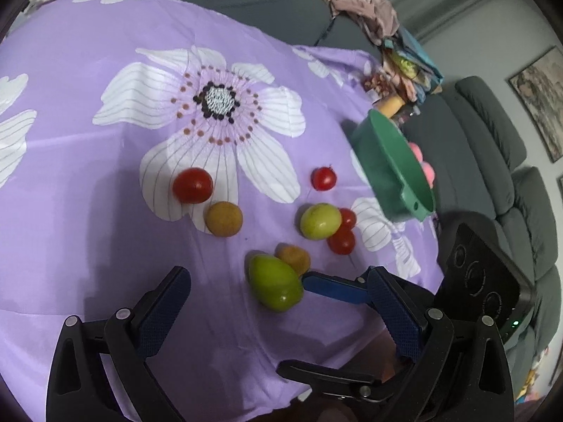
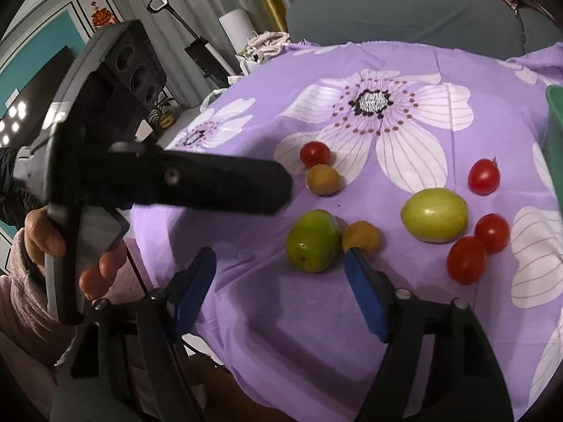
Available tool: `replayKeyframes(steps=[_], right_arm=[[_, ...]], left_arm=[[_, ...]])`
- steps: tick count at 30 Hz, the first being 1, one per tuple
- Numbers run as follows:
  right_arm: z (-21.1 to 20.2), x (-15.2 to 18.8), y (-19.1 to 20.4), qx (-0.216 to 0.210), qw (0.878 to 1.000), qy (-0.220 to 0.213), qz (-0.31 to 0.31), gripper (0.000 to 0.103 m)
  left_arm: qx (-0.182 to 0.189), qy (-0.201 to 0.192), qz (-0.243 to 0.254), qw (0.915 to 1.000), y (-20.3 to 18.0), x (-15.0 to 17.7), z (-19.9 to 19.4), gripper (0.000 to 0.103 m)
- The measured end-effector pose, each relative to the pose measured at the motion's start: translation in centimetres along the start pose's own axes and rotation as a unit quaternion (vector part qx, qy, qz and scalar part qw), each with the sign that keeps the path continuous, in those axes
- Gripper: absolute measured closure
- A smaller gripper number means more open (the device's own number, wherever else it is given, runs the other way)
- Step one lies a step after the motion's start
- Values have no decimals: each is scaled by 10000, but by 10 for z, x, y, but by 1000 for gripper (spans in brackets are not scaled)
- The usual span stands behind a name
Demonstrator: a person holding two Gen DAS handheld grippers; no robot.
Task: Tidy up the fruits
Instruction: 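Move the left tool toward the large green mango among the fruits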
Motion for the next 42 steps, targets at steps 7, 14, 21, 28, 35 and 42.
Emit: replayKeyframes(steps=[7,14,21,28,35,42], right_arm=[[10,-5,-5,15,9999,150,79,34],[-2,-18,-5,-102,9995,285,-75,33],[-8,-23,6,77,9993,316,-210,33],[-13,-20,16,160,9993,220,-267,33],[-18,-23,10,131,9997,82,-169,33],[-20,-9,-7,34,10000,-65,58,33]], left_arm=[[-280,143,101,9995,-3,-2,12,16],[108,-364,-161,9991,-13,6,-21,18],[-40,-602,-182,9980,-16,19,-46,18],[-56,-621,-148,9979,-16,27,-47,18],[-20,-548,-56,9985,-20,23,-40,18],[148,-393,71,9991,-25,14,-23,18]])
Point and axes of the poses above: each gripper's, at about its wrist camera, not at the fingertips, and z roughly the way its jaws point, y to its left, x to its underside, the point moved 8 cm from there along z, roughly the way its jaws point, and after that the axes turned 15 degrees about y, right-handed, at the moved point
